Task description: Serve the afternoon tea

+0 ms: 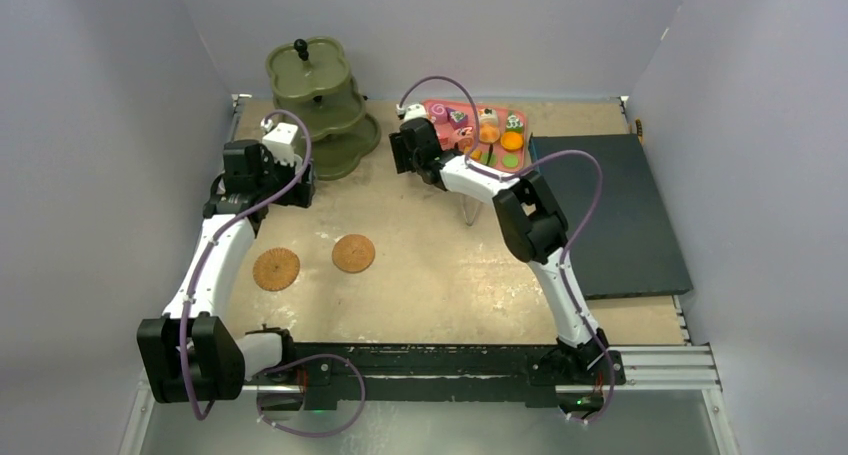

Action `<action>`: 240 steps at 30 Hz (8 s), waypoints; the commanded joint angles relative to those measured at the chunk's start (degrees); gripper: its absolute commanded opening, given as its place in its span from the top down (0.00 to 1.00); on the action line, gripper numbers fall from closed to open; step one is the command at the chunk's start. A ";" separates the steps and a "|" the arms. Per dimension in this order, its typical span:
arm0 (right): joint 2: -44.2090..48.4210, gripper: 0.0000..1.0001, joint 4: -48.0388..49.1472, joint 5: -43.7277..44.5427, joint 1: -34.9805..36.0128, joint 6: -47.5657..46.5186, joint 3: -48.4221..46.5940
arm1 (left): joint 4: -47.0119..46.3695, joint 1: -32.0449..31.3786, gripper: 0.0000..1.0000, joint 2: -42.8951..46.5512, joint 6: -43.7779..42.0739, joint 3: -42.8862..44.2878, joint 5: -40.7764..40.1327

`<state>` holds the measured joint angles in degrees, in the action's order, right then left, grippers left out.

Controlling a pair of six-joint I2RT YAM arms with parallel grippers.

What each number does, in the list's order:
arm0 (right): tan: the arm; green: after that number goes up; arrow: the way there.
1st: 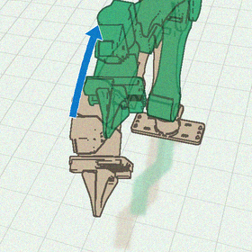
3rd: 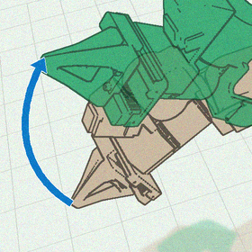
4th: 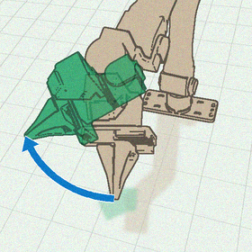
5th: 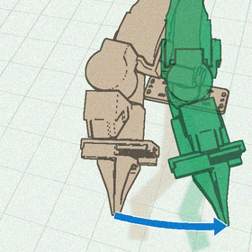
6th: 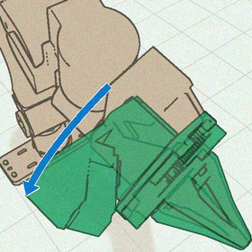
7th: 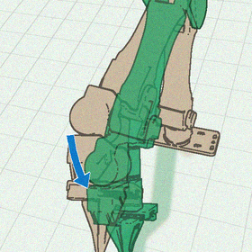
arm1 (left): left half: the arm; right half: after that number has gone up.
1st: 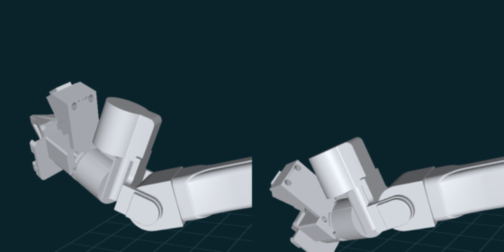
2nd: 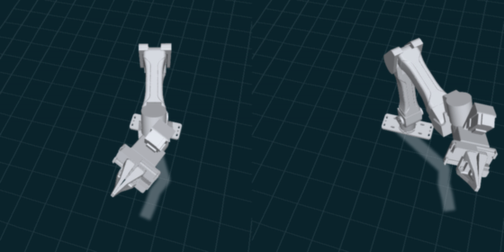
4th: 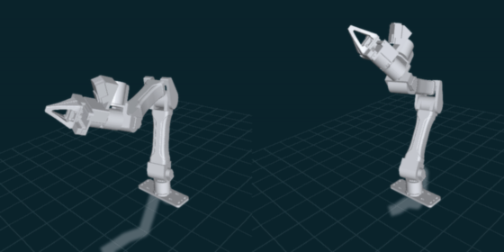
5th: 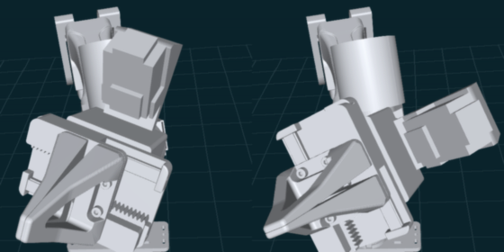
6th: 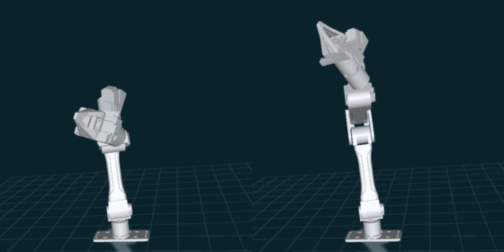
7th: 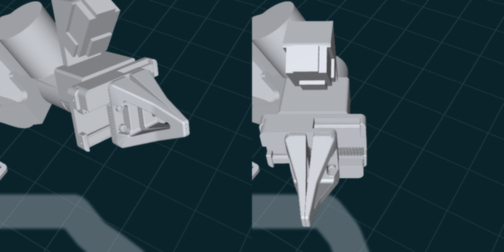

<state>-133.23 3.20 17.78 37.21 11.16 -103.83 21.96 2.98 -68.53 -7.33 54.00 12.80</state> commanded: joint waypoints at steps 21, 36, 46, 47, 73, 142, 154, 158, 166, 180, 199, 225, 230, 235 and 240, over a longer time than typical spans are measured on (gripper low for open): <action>-12.60 0.50 -8.45 -1.97 -0.62 -3.20 -18.32 | -1.24 0.18 0.28 -0.86 -1.83 3.72 0.58; -4.75 0.86 -3.44 1.65 0.02 3.11 -4.11 | -0.37 0.17 0.29 0.83 -1.90 4.45 0.21; 1.41 0.93 0.52 3.74 3.03 4.95 5.85 | 0.17 0.18 0.29 1.46 -2.50 5.02 0.12; 2.13 0.93 0.80 3.90 3.45 5.32 6.97 | 0.21 0.18 0.29 1.61 -2.42 4.98 0.20; 19.60 1.00 2.80 10.19 20.29 20.73 36.50 | 0.49 0.14 0.30 1.89 -1.87 6.49 1.47; 61.10 0.40 -5.85 9.00 20.53 21.99 54.39 | -14.84 -11.58 1.00 -42.22 13.33 60.16 0.77; 65.60 0.35 -16.54 12.37 18.71 29.49 58.13 | -15.05 -19.55 1.00 -39.20 9.32 56.92 -1.21; 65.16 0.36 -17.76 11.37 18.98 30.45 60.40 | -15.26 -19.95 0.98 -38.92 8.45 55.90 -1.62; 64.01 0.43 -14.67 7.29 21.77 33.32 65.86 | -15.24 -19.95 0.41 -38.16 6.20 55.79 -2.06; 52.39 0.61 -8.78 7.36 24.41 32.02 64.86 | -1.54 -19.96 0.02 -31.31 2.39 57.58 -0.38; 64.70 1.00 -22.15 -9.33 27.24 11.20 49.35 | 49.32 -21.81 0.01 -11.12 -45.70 41.09 32.68; 56.39 1.00 -31.23 -27.31 27.24 -14.72 23.24 | 60.30 -27.15 0.27 -2.32 -51.50 37.43 36.45; 57.09 1.00 -32.12 -29.42 27.22 -16.68 22.14 | 60.28 -27.39 0.49 -3.23 -51.21 39.11 36.44; 56.29 1.00 -34.08 -29.92 27.24 -18.76 20.26 | 60.22 -28.08 0.73 -3.94 -50.91 41.48 38.16; 55.36 0.96 -34.18 -29.65 27.26 -18.89 18.71 | 60.24 -29.20 0.97 -3.74 -50.97 40.54 38.28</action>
<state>-76.95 -30.79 -9.56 63.83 -5.96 -81.69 83.70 -25.36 -72.29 -57.54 93.36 48.84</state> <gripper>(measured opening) 0.037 0.132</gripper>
